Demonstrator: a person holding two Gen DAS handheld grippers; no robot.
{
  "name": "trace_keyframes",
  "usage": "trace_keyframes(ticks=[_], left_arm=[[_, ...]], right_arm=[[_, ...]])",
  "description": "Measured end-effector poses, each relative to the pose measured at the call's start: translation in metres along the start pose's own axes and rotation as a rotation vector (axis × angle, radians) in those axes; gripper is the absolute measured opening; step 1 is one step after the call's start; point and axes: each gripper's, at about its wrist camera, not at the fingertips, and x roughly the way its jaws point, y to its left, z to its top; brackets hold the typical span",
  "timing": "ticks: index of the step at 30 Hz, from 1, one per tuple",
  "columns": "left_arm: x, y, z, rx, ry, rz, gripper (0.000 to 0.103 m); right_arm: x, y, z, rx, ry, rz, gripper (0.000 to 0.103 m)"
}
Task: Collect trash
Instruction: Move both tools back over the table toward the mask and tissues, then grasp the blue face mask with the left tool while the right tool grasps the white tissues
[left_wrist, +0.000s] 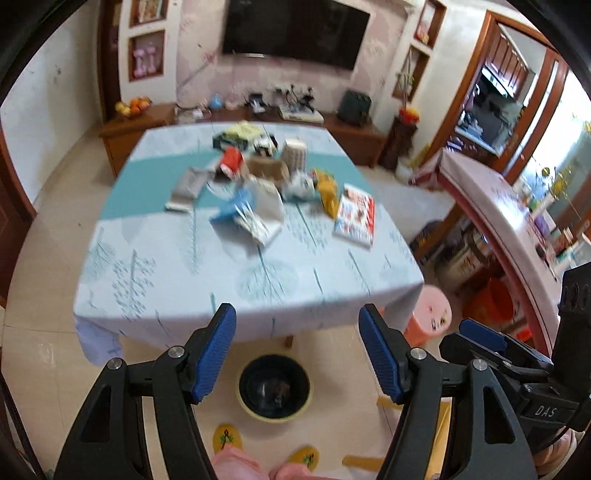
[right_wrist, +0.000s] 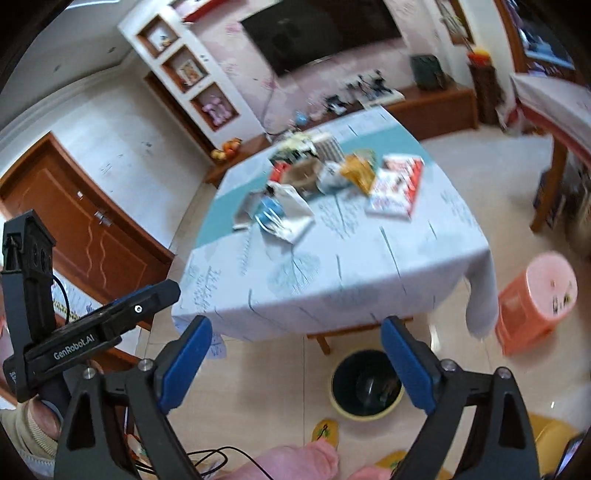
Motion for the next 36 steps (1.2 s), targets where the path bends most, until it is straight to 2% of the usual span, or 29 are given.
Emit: trace_keyframes(ticks=[4, 9, 16, 23, 28, 32, 36], left_arm=[[-0.012, 0.011, 0.016, -0.041, -0.033, 0.021, 0.068], [-0.015, 0.037, 0.036, -0.073, -0.061, 0.057, 0.068], [0.029, 0.089, 0.074, -0.102, -0.025, 0.062, 0.068], [0.123, 0.122, 0.120, -0.070, 0.139, -0.038, 0.068], [0.196, 0.127, 0.136, -0.033, 0.264, -0.119, 0.068], [0.244, 0.123, 0.139, 0.080, 0.375, -0.142, 0.068], [0.260, 0.127, 0.136, 0.213, 0.394, -0.134, 0.068]], right_arm=[[0.007, 0.015, 0.024, -0.049, -0.027, 0.030, 0.093], [0.034, 0.031, 0.052, -0.098, -0.013, 0.038, 0.093], [0.100, 0.039, 0.091, -0.121, 0.050, -0.058, 0.091], [0.183, 0.033, 0.123, -0.105, 0.143, -0.137, 0.074], [0.243, 0.018, 0.132, -0.101, 0.204, -0.161, 0.068], [0.279, 0.010, 0.136, -0.123, 0.238, -0.174, 0.063], [0.301, 0.009, 0.139, -0.142, 0.251, -0.147, 0.057]])
